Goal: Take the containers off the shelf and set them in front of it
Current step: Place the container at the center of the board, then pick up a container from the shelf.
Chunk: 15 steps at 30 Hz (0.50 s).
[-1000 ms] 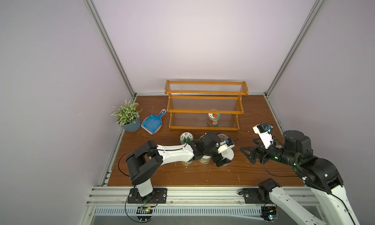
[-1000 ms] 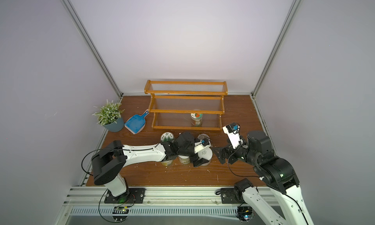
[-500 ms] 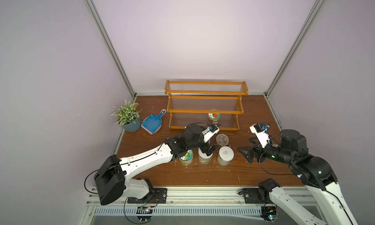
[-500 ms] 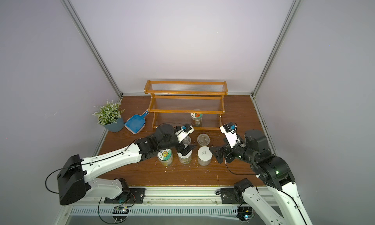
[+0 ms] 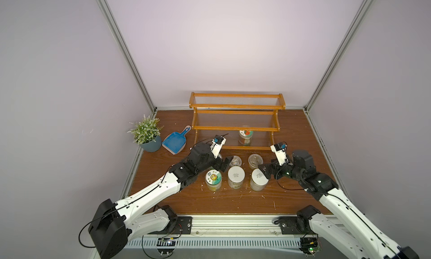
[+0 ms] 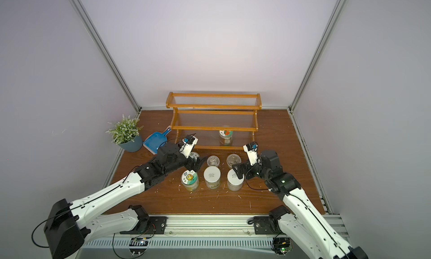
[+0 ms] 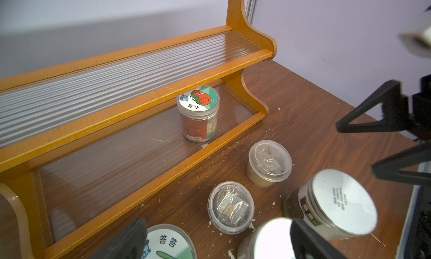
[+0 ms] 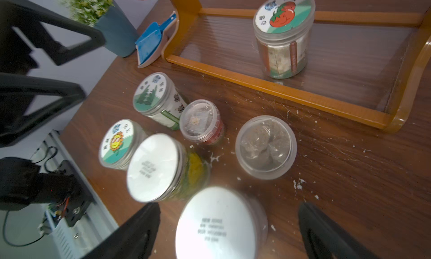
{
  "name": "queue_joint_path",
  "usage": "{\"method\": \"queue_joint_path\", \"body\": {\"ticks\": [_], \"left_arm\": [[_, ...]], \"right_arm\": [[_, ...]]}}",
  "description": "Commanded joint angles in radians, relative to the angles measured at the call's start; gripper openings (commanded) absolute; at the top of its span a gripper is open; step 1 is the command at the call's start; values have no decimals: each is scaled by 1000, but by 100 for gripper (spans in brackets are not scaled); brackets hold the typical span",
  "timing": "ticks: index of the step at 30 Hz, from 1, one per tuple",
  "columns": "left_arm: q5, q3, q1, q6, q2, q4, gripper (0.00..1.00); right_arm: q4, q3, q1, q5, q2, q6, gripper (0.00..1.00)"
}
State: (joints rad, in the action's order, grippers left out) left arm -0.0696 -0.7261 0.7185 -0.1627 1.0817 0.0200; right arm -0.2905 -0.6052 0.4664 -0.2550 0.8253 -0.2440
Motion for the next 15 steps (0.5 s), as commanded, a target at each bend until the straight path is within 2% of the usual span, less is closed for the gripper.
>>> {"method": "queue_joint_path", "body": {"ticks": [1, 8, 15], "left_arm": [[-10, 15, -38, -41, -15, -20, 99], [-26, 24, -63, -53, -23, -19, 99], [-36, 28, -67, -54, -21, -14, 99]], "right_arm": [[289, -23, 55, 149, 94, -8, 99], [534, -83, 92, 308, 401, 29, 99], [627, -172, 89, 356, 614, 33, 99]]}}
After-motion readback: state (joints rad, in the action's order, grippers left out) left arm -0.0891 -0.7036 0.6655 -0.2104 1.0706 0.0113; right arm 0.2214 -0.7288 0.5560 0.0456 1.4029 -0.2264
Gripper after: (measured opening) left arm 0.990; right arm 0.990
